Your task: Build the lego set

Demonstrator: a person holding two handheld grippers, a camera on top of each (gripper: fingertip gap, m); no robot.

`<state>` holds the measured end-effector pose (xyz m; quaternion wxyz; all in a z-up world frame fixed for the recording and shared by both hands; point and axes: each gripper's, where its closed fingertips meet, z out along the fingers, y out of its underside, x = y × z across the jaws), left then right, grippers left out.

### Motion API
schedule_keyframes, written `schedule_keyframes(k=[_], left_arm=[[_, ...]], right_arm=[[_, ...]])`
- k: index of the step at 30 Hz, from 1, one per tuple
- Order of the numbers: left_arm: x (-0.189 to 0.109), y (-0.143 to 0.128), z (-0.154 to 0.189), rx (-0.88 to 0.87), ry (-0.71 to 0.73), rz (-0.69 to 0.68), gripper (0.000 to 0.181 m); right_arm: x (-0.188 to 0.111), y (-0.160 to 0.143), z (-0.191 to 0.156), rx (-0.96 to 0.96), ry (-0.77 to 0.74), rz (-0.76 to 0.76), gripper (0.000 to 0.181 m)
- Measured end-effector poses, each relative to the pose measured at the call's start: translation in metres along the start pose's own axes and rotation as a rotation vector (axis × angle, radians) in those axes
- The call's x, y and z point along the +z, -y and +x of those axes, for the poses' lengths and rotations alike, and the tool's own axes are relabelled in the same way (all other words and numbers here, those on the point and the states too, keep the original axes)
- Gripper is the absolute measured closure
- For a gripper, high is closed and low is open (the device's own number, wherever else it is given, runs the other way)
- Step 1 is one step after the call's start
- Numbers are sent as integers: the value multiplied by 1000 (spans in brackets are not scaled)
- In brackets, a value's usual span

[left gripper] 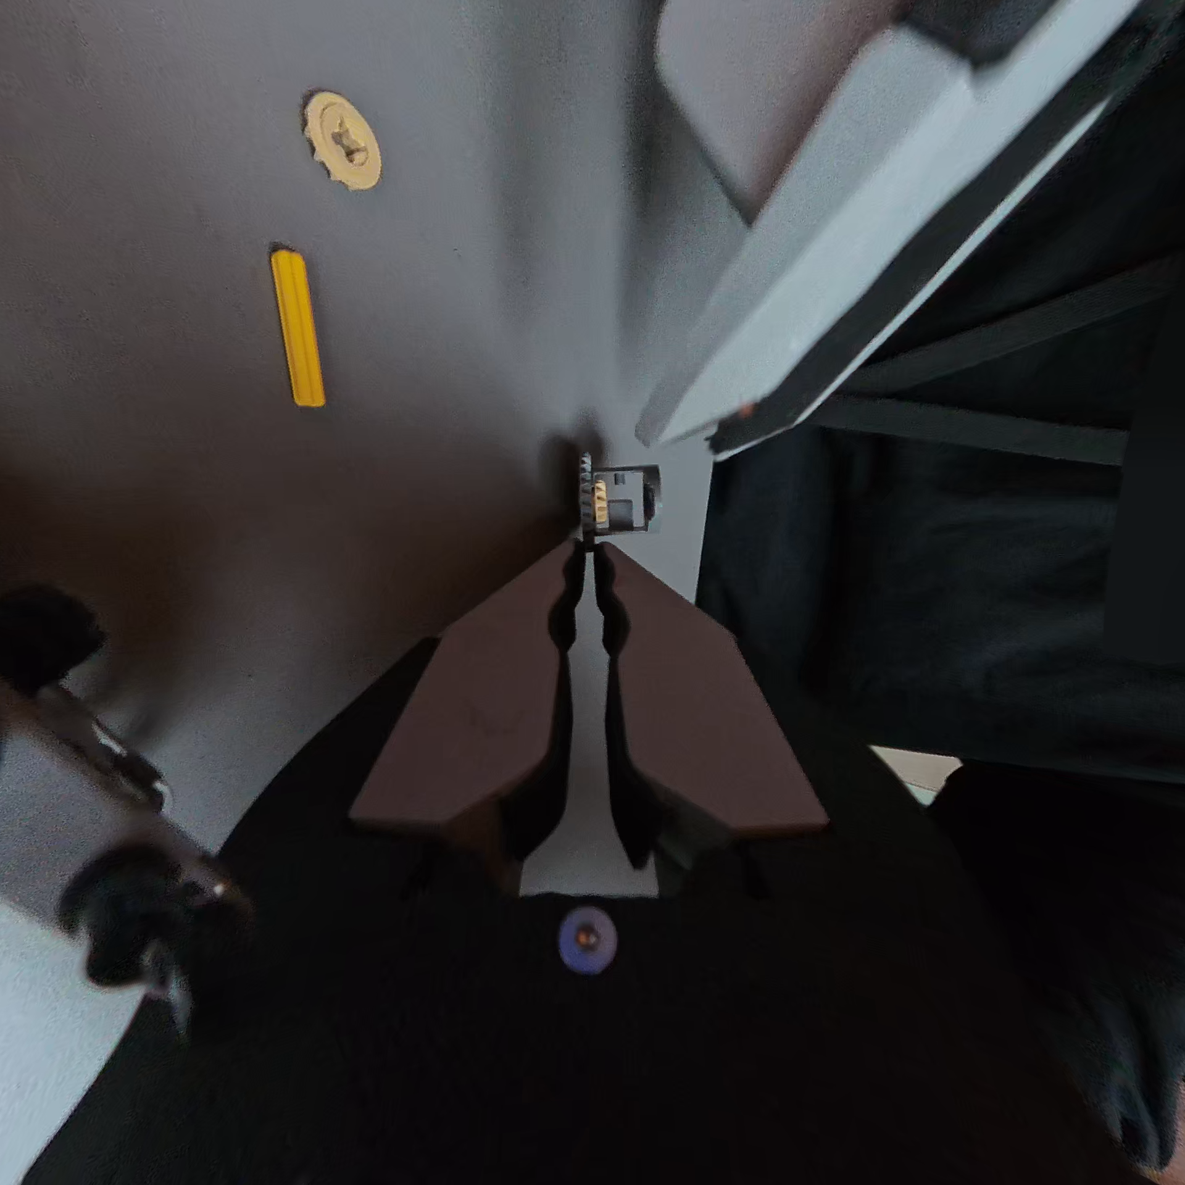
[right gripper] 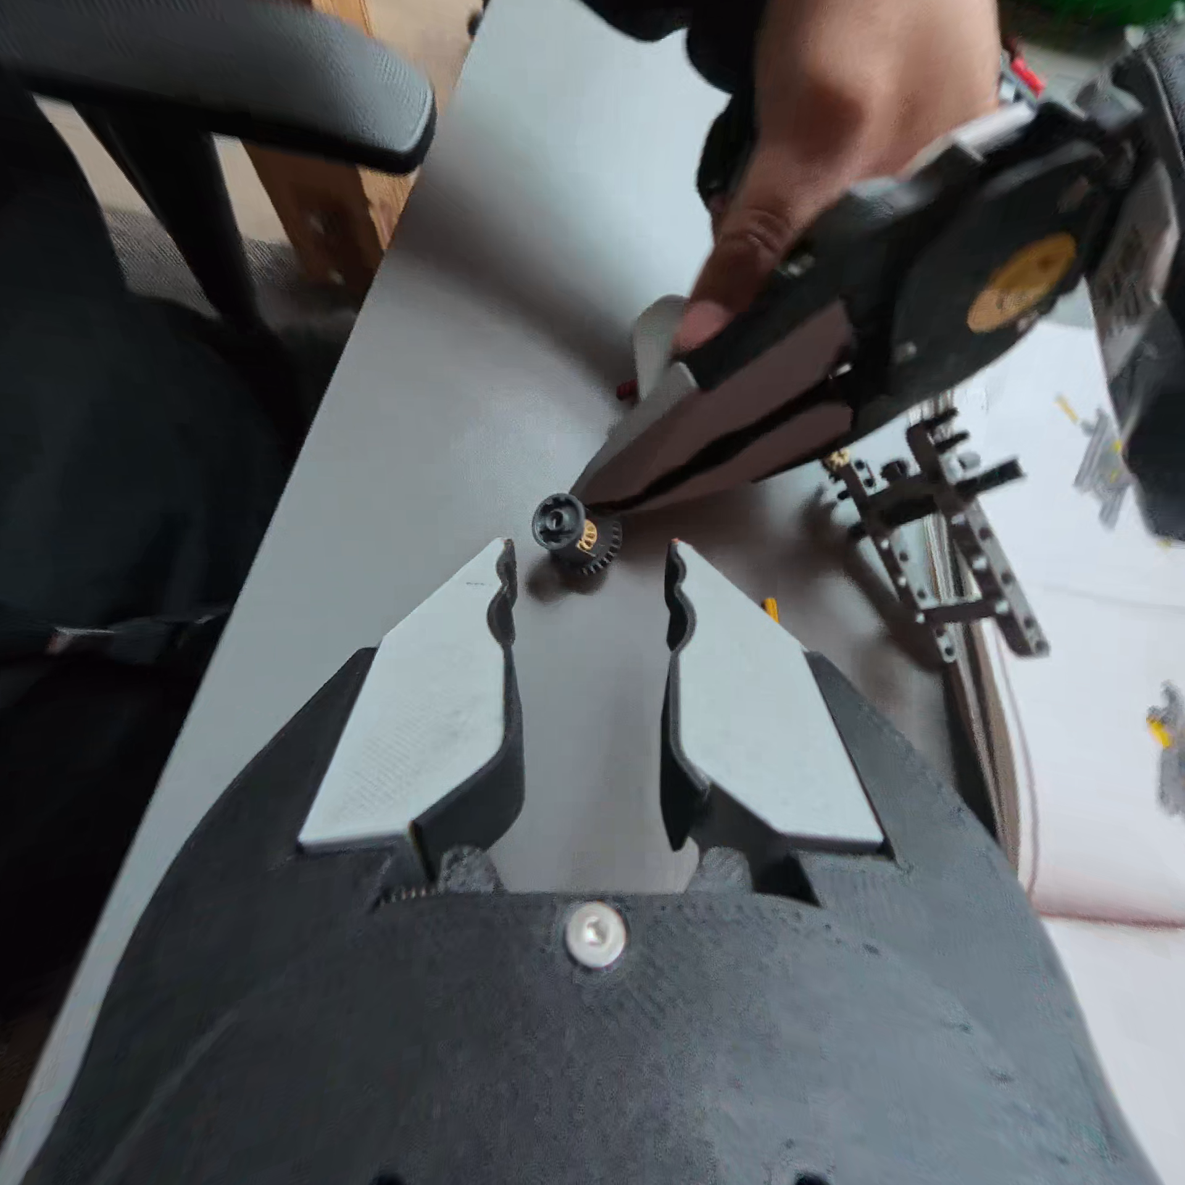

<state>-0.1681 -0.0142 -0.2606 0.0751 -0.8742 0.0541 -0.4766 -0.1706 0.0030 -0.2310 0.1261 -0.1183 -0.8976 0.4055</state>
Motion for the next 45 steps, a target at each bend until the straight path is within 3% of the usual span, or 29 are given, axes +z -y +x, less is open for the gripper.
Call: schedule_keyframes(k=[6, 11, 17, 25, 36, 45], left_arm=[[2, 1, 0, -32, -41, 30, 181], [3, 2, 1, -39, -71, 43, 181], [4, 3, 0, -39, -90, 52, 181], [-5, -6, 0, -36, -101, 92, 175], [-14, -29, -2, -27, 83, 139, 173], [-18, -36, 7, -28, 115, 226, 172]], right_arm=[[20, 2, -12, -158, -50, -32, 149], [27, -8, -10, -166, -64, -71, 163], [28, -8, -9, -130, -44, -54, 163], [26, -12, -1, 66, 35, -24, 164], [29, -15, 1, 133, 68, -31, 158], [19, -13, 3, 143, 63, -8, 148]])
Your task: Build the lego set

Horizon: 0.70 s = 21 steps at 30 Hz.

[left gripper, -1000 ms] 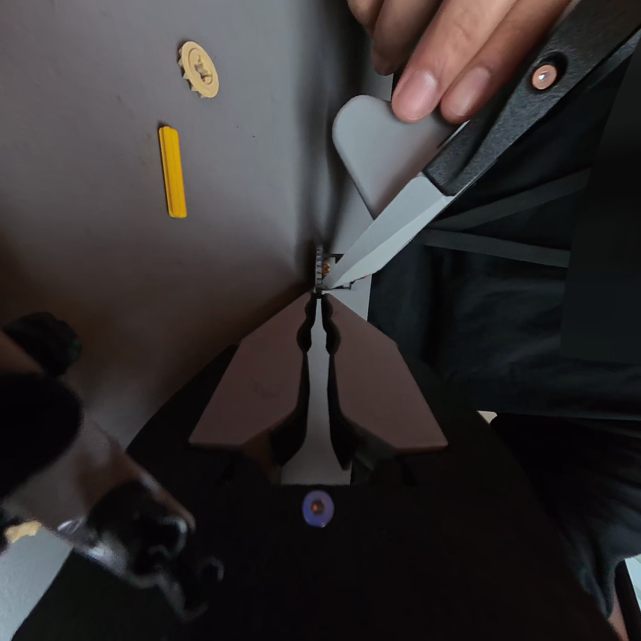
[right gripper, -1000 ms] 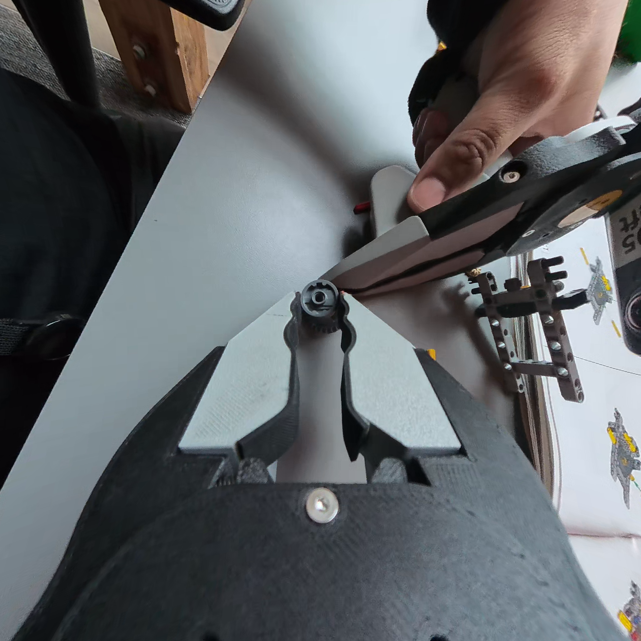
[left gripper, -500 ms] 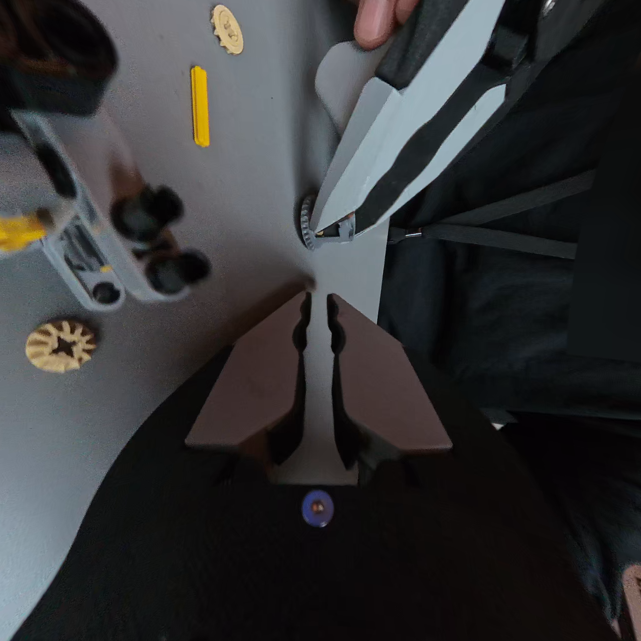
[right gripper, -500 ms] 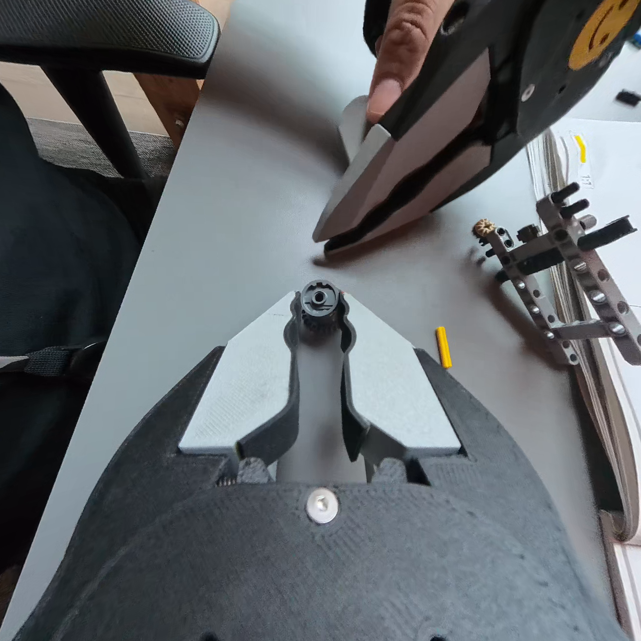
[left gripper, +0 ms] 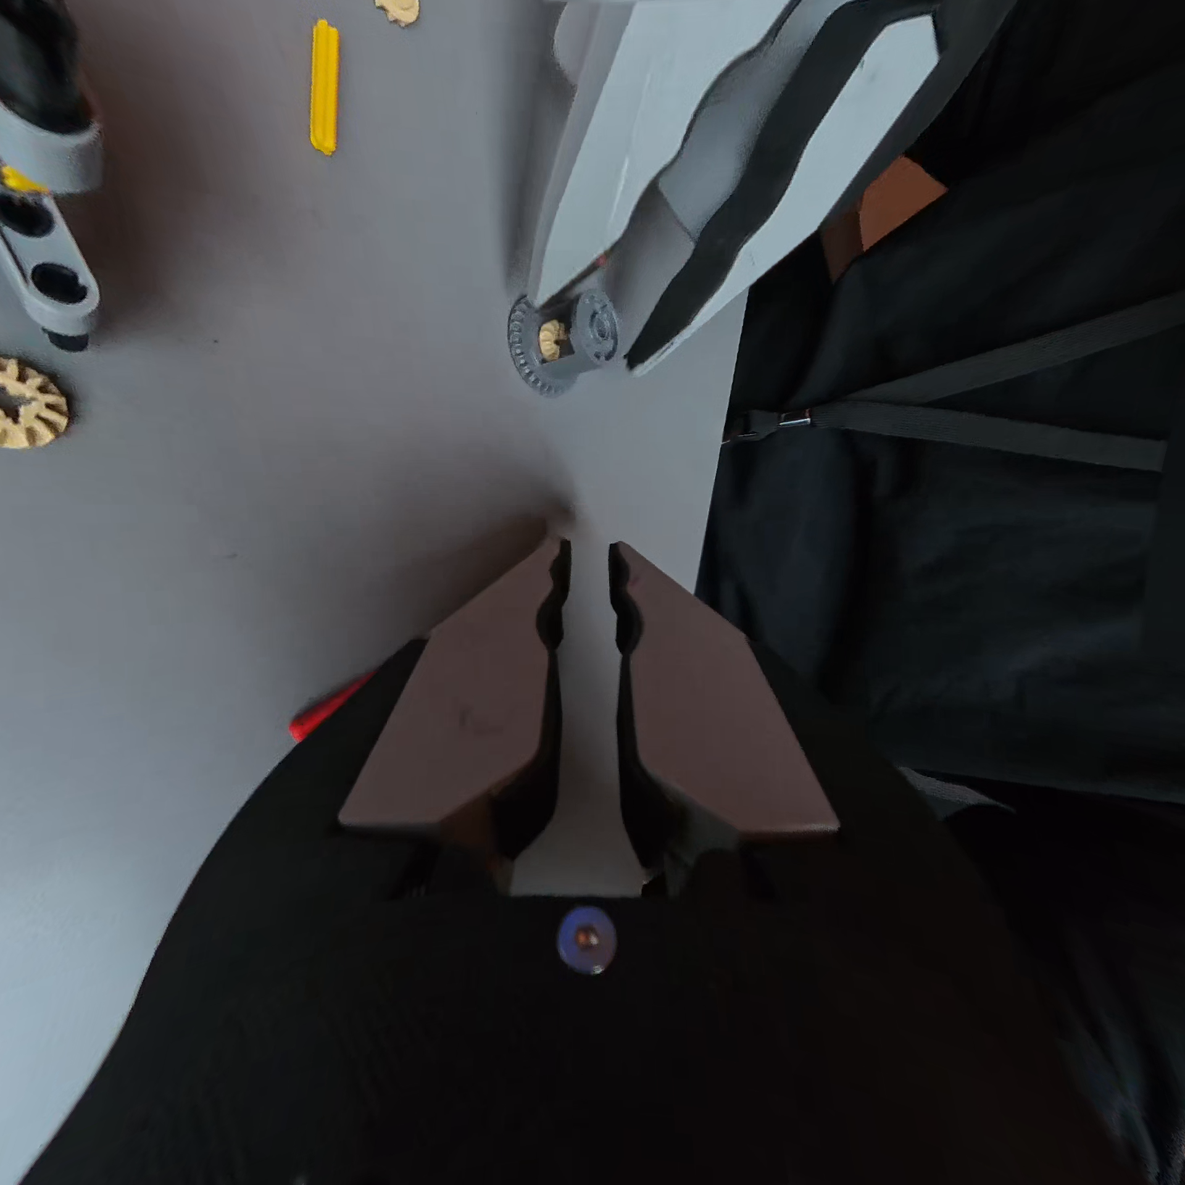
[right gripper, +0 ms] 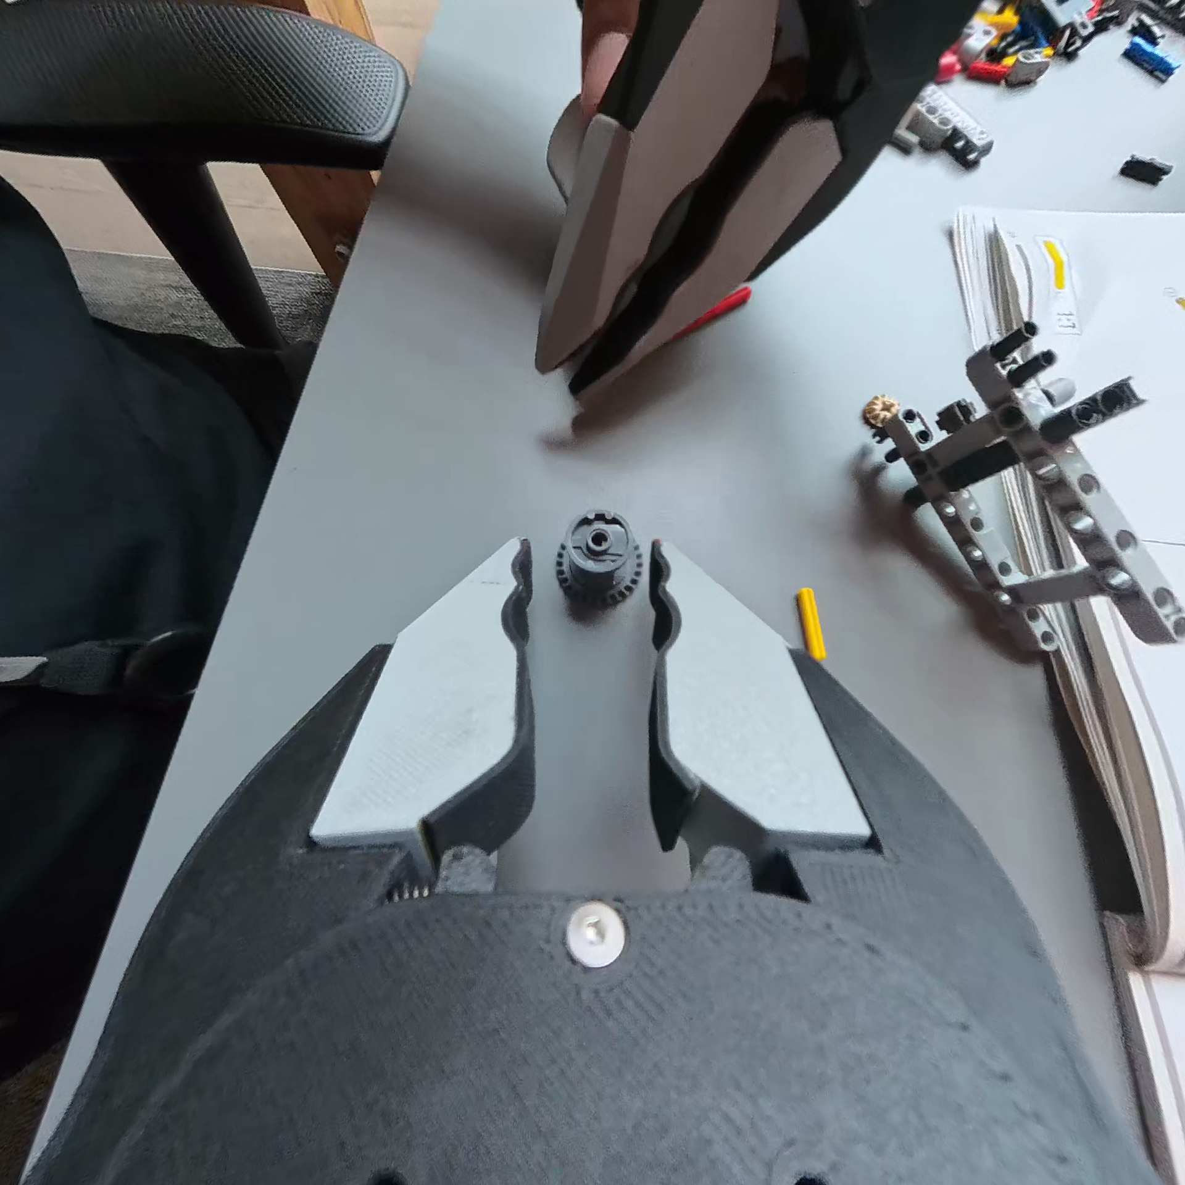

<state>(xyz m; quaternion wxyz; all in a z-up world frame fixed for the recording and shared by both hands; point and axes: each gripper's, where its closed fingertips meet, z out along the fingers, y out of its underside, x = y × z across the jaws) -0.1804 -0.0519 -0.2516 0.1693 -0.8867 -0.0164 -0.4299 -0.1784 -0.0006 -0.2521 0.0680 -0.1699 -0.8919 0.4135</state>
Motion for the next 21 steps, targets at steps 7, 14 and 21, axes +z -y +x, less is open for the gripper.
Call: schedule_keyframes(k=[7, 14, 21], left_arm=[[-24, 9, 1, 79, 255, 145, 178], [-25, 20, 22, 250, 490, 262, 173], [-9, 23, 31, 333, 572, 297, 172]], right_arm=[[-64, -24, 45, 16, -156, 30, 152], [-66, -49, 59, 81, -179, -33, 155], [-45, -47, 59, 73, -186, -84, 151]])
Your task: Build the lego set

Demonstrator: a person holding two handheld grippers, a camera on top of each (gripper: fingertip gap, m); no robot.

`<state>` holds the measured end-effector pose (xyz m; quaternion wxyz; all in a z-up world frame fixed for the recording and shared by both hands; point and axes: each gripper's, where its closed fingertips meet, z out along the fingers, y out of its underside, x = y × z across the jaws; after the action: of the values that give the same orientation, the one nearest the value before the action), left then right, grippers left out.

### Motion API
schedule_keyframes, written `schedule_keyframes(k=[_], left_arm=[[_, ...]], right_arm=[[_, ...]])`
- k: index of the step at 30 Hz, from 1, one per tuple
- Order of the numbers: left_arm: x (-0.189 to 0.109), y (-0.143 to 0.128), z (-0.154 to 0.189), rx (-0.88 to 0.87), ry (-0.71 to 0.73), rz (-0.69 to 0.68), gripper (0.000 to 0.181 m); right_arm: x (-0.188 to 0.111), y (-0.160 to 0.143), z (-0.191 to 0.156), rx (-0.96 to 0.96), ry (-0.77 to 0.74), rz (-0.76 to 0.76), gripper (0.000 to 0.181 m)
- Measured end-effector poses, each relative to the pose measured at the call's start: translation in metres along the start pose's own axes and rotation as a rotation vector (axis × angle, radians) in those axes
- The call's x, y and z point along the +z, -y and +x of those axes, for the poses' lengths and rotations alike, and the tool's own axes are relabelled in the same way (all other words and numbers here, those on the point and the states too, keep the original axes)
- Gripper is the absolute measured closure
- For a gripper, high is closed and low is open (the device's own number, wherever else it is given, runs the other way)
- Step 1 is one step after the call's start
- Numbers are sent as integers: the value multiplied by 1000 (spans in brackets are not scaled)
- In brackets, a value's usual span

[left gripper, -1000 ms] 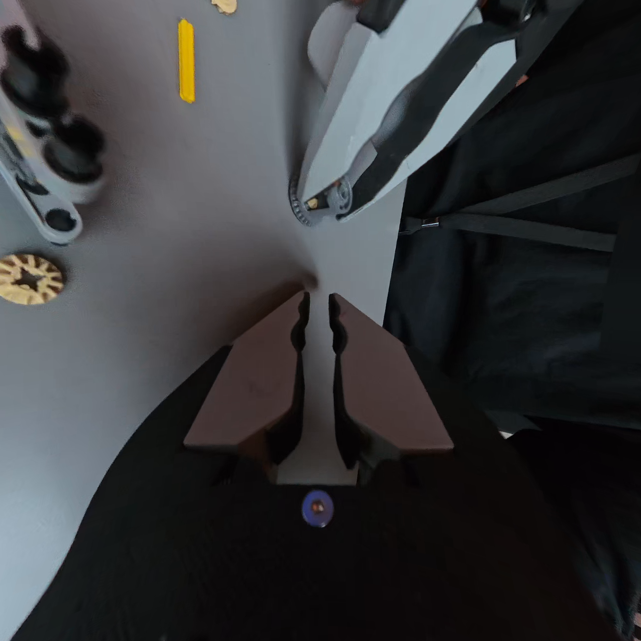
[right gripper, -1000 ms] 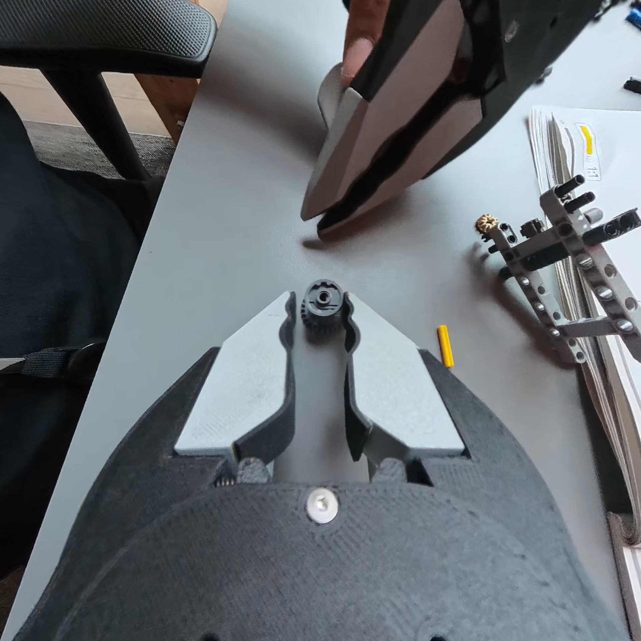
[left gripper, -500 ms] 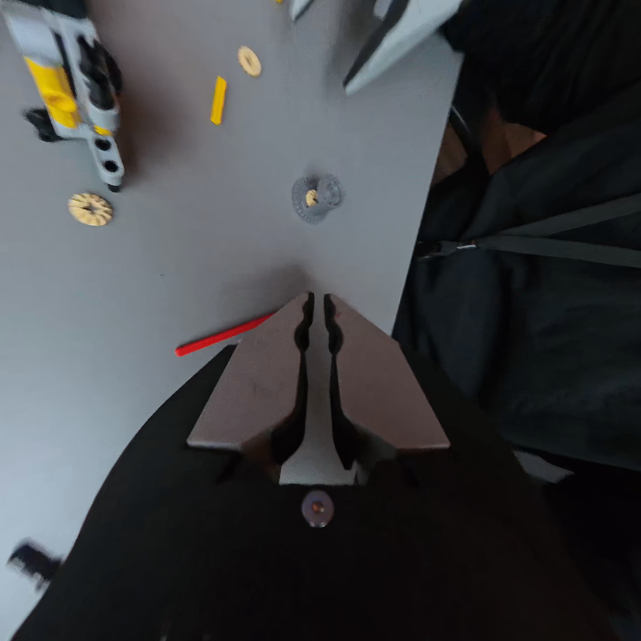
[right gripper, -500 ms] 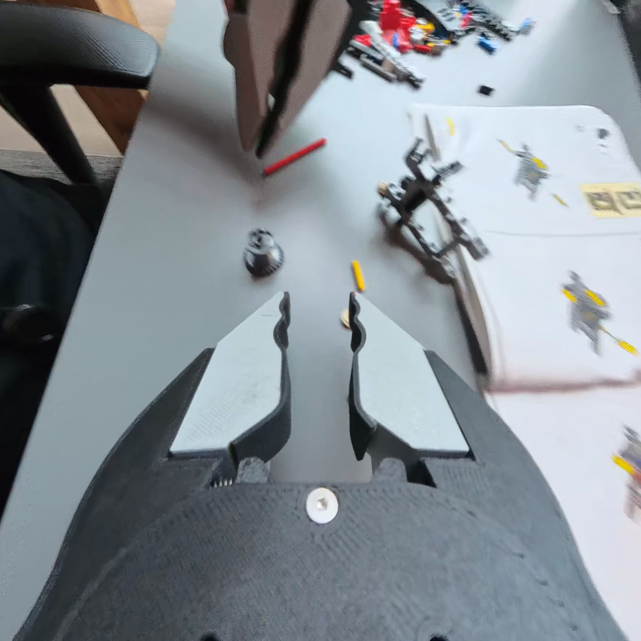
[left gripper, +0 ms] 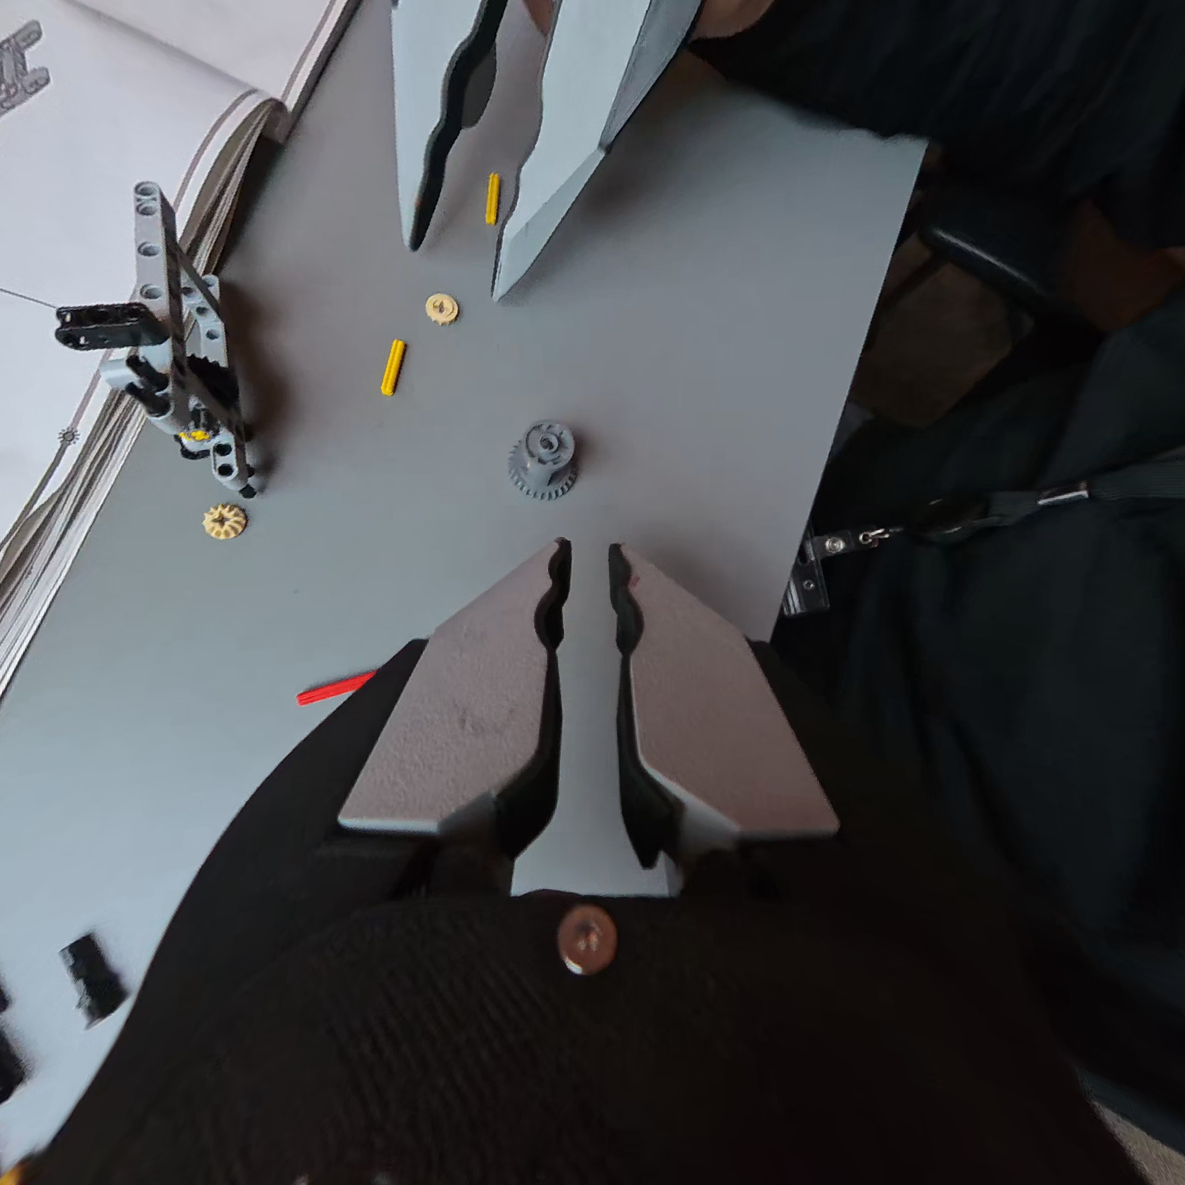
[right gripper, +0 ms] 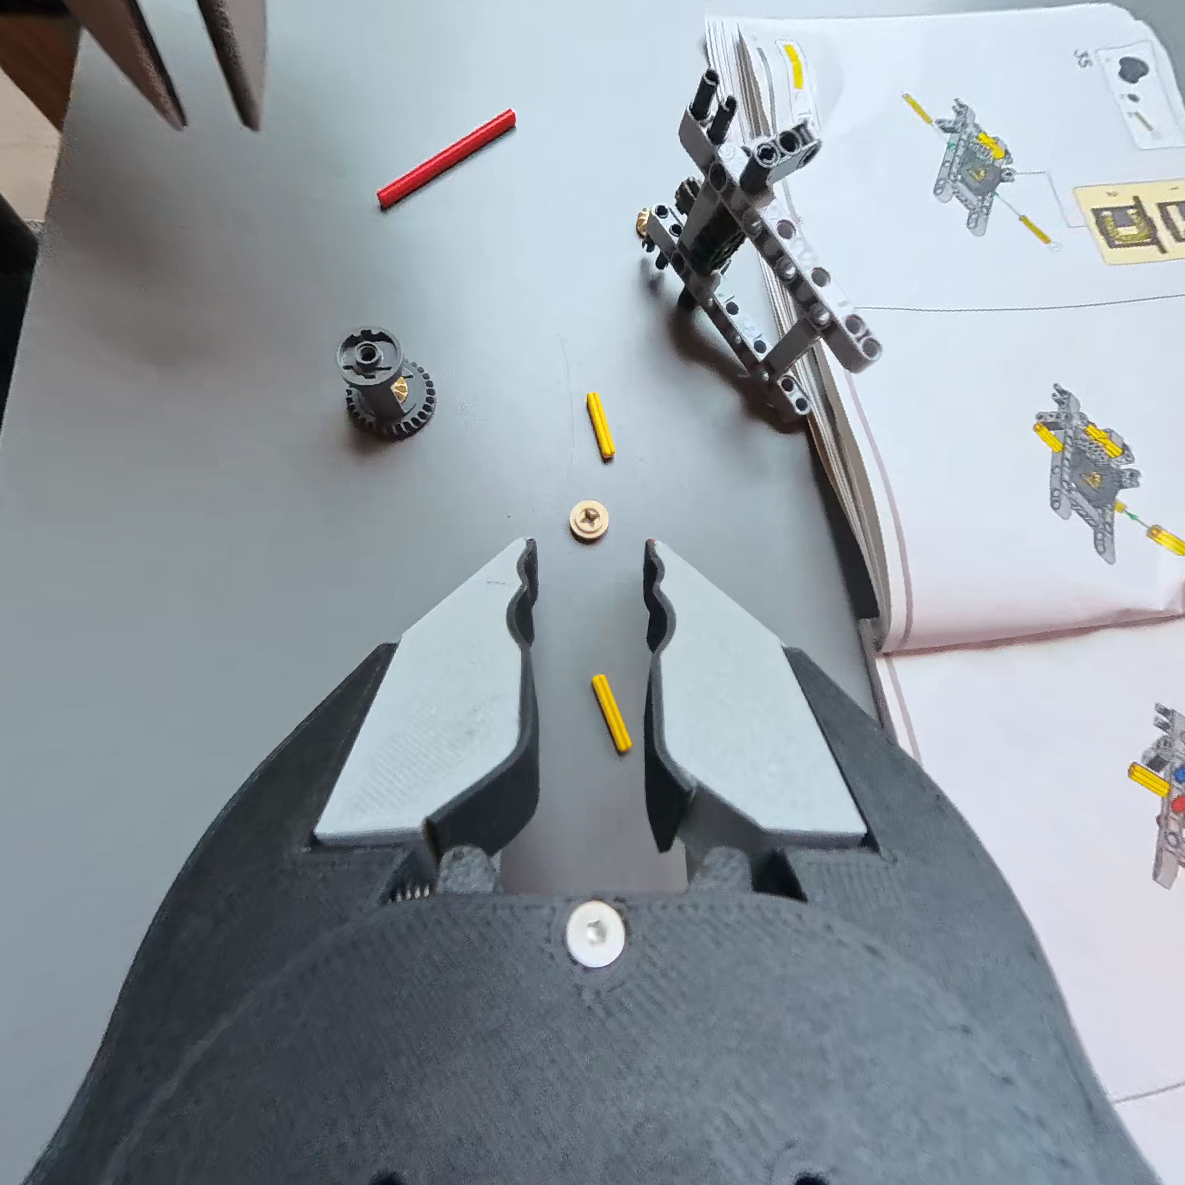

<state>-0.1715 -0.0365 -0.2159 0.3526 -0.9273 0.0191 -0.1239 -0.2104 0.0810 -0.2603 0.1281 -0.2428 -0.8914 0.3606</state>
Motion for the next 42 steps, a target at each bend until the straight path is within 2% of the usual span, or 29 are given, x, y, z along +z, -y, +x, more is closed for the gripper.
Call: schedule_keyframes(k=[12, 16, 20, 23, 28, 32, 36, 42], left_arm=[[11, 0, -6, 31, 47, 37, 172], [13, 8, -12, 72, 72, 58, 172], [17, 22, -17, 149, 115, 95, 173], [25, 38, -17, 234, 148, 110, 175], [38, 54, -26, 431, 271, 81, 181], [48, 60, -24, 545, 310, 78, 178], [55, 59, -19, 567, 284, 64, 174], [51, 67, -15, 577, 281, 116, 174]], right_arm=[[14, 4, 1, -30, 3, -25, 151], [17, 6, -3, -33, 22, -20, 172], [16, 6, -2, 38, 47, -9, 173], [11, 17, -8, 123, 133, 57, 173], [-2, 39, -31, 288, 400, 177, 173], [-14, 48, -41, 411, 571, 250, 173], [-25, 56, -45, 488, 688, 309, 174], [-25, 56, -51, 548, 761, 303, 173]])
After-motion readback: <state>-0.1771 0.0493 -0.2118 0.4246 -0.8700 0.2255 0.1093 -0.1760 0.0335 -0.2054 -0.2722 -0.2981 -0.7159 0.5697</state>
